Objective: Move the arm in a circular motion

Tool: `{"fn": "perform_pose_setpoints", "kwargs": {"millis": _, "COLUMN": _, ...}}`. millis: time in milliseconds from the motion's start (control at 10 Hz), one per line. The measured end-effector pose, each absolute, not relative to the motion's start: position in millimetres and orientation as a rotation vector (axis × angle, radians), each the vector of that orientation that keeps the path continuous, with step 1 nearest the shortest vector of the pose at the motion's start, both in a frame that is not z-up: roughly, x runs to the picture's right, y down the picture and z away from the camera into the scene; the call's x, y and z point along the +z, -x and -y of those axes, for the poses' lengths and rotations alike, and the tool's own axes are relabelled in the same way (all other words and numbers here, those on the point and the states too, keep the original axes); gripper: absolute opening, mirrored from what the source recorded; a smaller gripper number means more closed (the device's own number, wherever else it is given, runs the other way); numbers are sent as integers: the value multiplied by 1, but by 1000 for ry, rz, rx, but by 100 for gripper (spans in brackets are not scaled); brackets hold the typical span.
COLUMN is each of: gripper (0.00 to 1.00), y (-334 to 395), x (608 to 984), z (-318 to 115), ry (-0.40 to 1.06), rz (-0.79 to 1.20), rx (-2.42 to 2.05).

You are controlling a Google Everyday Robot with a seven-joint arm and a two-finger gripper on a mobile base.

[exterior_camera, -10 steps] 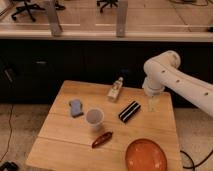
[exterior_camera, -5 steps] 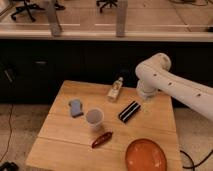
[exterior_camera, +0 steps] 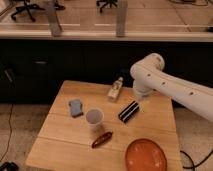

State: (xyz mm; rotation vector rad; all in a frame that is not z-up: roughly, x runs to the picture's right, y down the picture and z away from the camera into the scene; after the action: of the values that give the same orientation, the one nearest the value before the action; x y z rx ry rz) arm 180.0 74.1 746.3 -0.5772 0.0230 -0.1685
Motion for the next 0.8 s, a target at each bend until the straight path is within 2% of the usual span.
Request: {"fn": "perform_pose_setpoints", "kwargs": {"millis": 800, "gripper": 80, "y": -179, "x": 761, "z": -79, "ry": 574, "rz": -35, "rx": -187}}
